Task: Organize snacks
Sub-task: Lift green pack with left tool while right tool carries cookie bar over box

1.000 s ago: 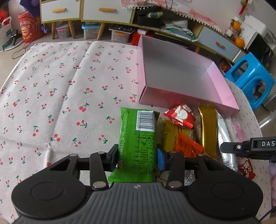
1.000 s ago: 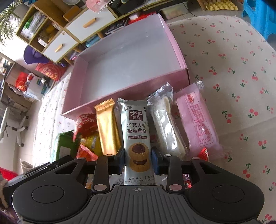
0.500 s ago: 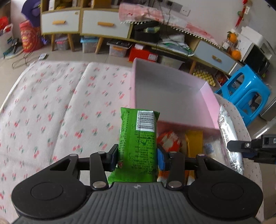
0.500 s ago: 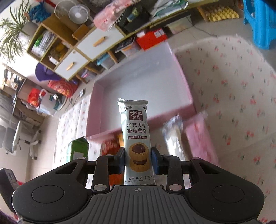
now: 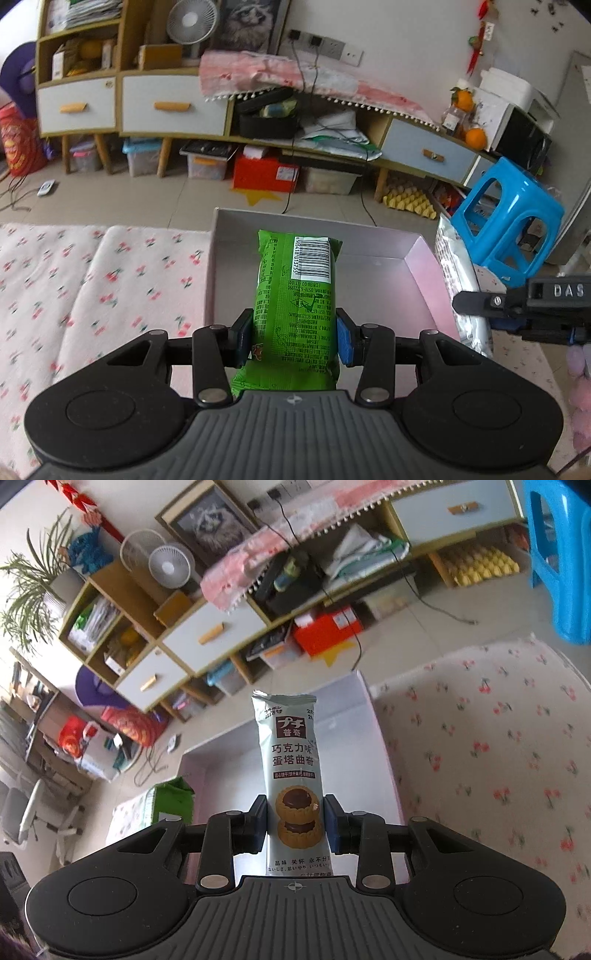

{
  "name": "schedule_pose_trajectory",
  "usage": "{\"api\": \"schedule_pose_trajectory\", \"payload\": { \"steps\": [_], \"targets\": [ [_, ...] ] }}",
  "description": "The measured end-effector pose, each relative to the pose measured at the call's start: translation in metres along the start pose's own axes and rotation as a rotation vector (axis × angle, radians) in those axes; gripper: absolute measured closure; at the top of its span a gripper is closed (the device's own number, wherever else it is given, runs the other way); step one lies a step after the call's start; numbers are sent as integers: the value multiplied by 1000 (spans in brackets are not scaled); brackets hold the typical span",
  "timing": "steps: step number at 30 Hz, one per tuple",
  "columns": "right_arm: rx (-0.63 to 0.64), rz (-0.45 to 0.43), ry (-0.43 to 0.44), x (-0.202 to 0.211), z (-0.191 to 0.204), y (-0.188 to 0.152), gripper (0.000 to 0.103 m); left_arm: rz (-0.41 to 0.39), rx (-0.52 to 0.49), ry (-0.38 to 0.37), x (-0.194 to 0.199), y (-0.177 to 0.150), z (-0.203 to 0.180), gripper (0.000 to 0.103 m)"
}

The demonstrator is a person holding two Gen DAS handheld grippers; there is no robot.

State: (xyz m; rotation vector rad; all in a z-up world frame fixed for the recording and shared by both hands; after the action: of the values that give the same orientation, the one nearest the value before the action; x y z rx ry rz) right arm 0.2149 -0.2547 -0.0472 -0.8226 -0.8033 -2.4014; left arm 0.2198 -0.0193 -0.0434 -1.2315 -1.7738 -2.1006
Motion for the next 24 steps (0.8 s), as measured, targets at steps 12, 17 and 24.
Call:
{"api": "schedule_pose_trajectory", "payload": {
  "steps": [12,17,24],
  "targets": [
    [190,-35,-124,-32,-7,-19,72,6,-149,65,6,-17,-13,62],
    [253,-35,-171,-30,0,-31,72,45,-158,75,13,-24,-16,62],
    [251,-1,-200,-25,2,-44,72,114,-124,84,8,-27,-13,62]
  ]
}}
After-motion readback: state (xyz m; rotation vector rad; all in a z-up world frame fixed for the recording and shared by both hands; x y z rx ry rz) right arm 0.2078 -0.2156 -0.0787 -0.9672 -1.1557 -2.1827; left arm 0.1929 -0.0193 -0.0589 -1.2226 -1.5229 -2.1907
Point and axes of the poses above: each gripper's, at about its wrist camera, not at the fingertips, and x roughly against the way its jaws point, z to its left, y to its top, the point moved 2 cm from there along -x, roughly the way its jaws point, and after that the axes turned 13 degrees about -x, right-handed, at the moved point
